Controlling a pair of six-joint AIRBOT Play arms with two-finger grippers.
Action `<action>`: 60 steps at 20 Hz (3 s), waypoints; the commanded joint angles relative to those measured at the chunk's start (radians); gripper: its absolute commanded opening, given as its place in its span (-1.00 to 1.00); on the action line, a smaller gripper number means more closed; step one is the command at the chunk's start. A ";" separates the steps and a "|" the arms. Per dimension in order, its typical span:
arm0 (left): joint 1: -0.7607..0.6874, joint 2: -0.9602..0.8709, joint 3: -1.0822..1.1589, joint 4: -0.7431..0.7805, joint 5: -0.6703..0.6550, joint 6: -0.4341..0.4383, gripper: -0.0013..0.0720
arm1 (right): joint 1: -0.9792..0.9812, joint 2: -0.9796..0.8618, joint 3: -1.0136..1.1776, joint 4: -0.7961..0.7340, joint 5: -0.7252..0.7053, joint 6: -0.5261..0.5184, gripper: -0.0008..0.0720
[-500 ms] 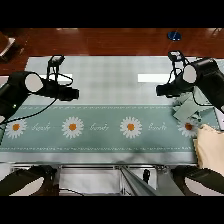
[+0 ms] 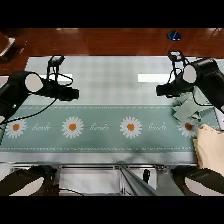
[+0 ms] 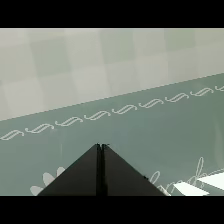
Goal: Fold the shirts.
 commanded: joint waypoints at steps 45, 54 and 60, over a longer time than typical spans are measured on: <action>0.031 0.490 -0.463 -0.093 0.155 -0.108 0.41 | -0.598 0.292 0.296 0.848 -0.250 -0.509 -0.90; 0.077 0.483 -0.447 -0.057 0.224 -0.078 0.40 | -0.190 0.307 0.632 0.712 -0.222 -0.474 -0.90; 0.208 0.492 -0.405 -0.095 0.180 -0.079 0.41 | 0.131 0.277 0.476 0.624 -0.071 -0.409 -0.90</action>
